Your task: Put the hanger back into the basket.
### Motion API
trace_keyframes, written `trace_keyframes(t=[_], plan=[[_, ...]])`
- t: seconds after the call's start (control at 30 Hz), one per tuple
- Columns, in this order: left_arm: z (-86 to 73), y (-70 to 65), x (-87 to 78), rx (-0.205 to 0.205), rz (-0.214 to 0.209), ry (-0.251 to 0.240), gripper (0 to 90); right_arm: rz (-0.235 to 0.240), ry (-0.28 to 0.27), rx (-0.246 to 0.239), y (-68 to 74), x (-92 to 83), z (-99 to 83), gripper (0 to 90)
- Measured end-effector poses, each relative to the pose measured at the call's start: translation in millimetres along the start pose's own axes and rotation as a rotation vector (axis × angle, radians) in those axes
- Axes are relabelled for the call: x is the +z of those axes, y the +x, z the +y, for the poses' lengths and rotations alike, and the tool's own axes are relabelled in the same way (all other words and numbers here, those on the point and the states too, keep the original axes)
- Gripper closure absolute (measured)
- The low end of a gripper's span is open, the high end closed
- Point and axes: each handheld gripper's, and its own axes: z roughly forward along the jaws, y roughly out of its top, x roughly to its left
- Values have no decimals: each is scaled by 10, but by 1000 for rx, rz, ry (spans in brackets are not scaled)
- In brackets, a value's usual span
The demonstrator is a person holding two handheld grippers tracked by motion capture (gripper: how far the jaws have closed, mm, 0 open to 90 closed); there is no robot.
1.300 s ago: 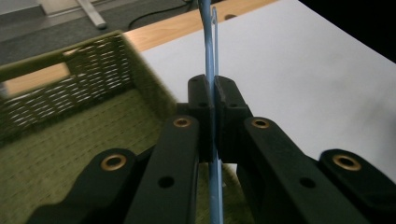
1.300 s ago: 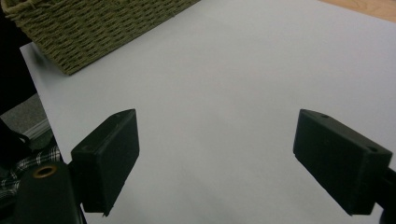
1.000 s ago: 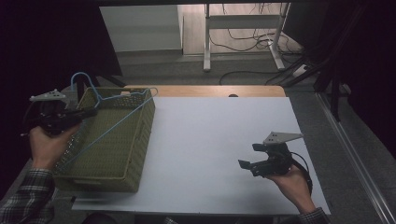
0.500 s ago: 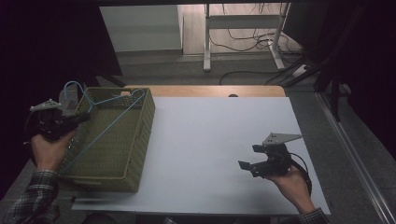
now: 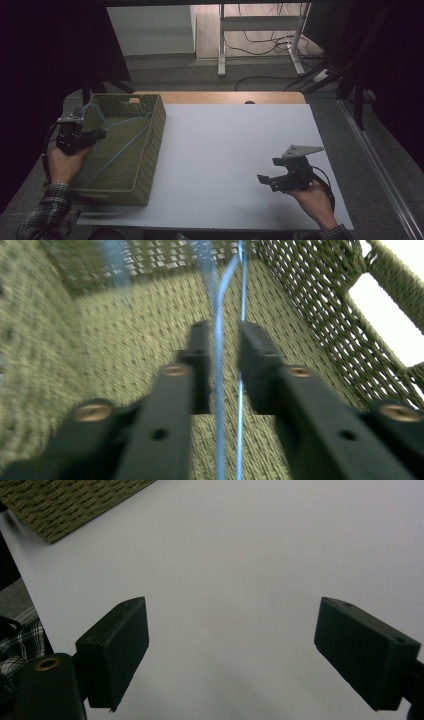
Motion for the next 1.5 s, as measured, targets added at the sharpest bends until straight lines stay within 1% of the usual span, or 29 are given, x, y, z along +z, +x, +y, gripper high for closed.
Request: trace_keyframes(t=[0.07, 0.1, 0.13, 0.2, 0.23, 0.27, 0.3, 0.33, 0.43, 0.47, 0.5, 0.53, 0.57, 0.6, 0.63, 0.7, 0.73, 0.77, 0.8, 0.83, 0.9, 0.93, 0.97, 1.03, 1.1, 1.13, 1.23, 1.3, 1.5], plan=[[10, -43, -35, 18, 33, -6, 545, -4, 2, 0, 1, -5, -5, 137], [19, -103, -82, 49, 41, -22, 487, -7, 2, -3, 2, -8, -6, 137], [21, -126, -100, 50, 28, -34, 441, -9, 0, -4, 5, -10, -9, 136], [26, -198, -150, 58, -36, -65, 353, -12, 0, -5, 5, -17, -14, 133], [26, -198, -150, 58, -36, -65, 323, -13, -1, -4, 3, -20, -18, 130], [28, -286, -184, 56, -88, -75, 301, -15, -2, -4, -1, -23, -23, 127], [28, -286, -184, 56, -88, -75, 284, -22, -3, -1, -1, -25, -30, 123], [18, -376, -208, 54, -143, -83, 264, -26, 0, -2, -4, -27, -36, 115], [-7, -518, -250, 41, -221, -94, 188, -40, 2, -2, -4, -44, -59, 96], [-18, -569, -267, 44, -245, -98, 184, -41, 2, -4, -4, -49, -68, 89], [-18, -569, -267, 44, -245, -98, 177, -41, 2, -4, -4, -49, -68, 89], [-28, -621, -285, 50, -266, -101, 164, -50, 3, -5, 5, -63, -85, 78], [-53, -739, -326, 69, -291, -106, 162, -52, 8, -6, 12, -70, -94, 70], [-68, -797, -345, 84, -301, -111, 159, -52, 8, -7, 18, -77, -103, 64], [-68, -797, -345, 84, -301, -111, 153, -53, 7, -6, 24, -83, -113, 58], [-101, -925, -377, 111, -326, -117, 140, -49, 6, -6, 37, -96, -134, 52], [-133, -1021, -397, 125, -337, -126, 133, -49, 7, -6, 41, -102, -139, 47], [-133, -1021, -397, 125, -337, -126, 125, -49, 5, -8, 47, -106, -149, 44], [-173, -1114, -409, 137, -356, -138, 119, -51, 6, -8, 55, -113, -156, 40], [-173, -1114, -409, 137, -356, -138, 116, -50, 5, -10, 61, -119, -164, 37], [-239, -1239, -400, 157, -363, -141, 98, -52, -1, -10, 72, -134, -183, 31], [-239, -1239, -400, 157, -363, -141, 90, -52, -1, -10, 72, -134, -183, 31], [-302, -1326, -389, 168, -352, -146, 85, -51, -9, -8, 81, -156, -209, 28], [-322, -1354, -383, 176, -347, -142, 74, -55, -16, -5, 88, -173, -232, 24], [-380, -1430, -371, 203, -314, -131, 69, -57, -20, -9, 86, -180, -246, 22], [-432, -1463, -356, 207, -315, -129, 66, -63, -29, -9, 80, -183, -282, 21], [-492, -1492, -329, 207, -313, -118, 59, -80, -34, -19, 69, -174, -325, 20], [-567, -1533, -288, 233, -285, -98, 52, -119, -26, -42, 47, -149, -382, 20], [-625, -1538, -229, 246, -264, -82, 40, -132, -23, -34, -8, -103, -433, 22]])
